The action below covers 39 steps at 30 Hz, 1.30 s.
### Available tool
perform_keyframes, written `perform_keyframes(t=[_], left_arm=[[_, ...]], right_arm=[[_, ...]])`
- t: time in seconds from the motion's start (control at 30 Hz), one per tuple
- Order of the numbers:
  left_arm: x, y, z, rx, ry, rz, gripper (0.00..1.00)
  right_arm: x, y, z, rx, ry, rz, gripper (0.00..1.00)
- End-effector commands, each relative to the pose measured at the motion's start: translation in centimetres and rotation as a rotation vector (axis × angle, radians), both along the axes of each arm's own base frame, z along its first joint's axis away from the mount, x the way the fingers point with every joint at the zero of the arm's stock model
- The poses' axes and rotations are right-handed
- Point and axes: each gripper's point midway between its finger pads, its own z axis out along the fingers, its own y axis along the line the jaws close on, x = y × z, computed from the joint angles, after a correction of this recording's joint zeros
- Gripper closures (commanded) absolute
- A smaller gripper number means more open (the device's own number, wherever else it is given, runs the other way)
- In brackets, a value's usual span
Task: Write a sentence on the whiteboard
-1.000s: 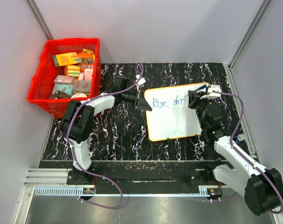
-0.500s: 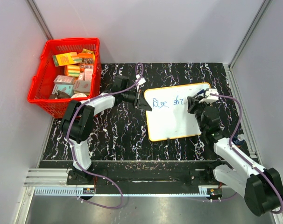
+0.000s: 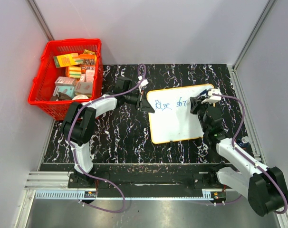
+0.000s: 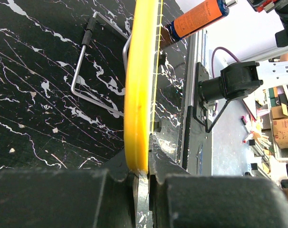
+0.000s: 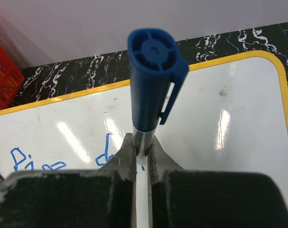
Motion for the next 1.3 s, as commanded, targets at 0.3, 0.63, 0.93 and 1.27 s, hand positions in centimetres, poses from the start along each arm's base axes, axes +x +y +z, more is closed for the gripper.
perform_keyframes(t=[0.3,0.63,0.93,1.27], left_arm=[[-0.5,-0.3,-5.2,0.121,-0.108,-0.023,1.00],[-0.5,-0.3,-5.2,0.120,-0.108,-0.024,1.00],[-0.4,-0.3,-5.2,0.120,-0.107,-0.024,1.00],[-0.5,-0.4,-5.1,0.118,-0.110,-0.027,1.00]], right_arm=[[1.0,-0.8,4.8,0.020,-0.143,-0.051,1.00],[1.3,-0.8,2.7,0.011,-0.133,-0.059,1.00],[0.6,-1.1,2.5,0.013,-0.133,-0.062,1.00],[1.0,-1.0,1.8,0.009,-0.113,-0.062,1.00]])
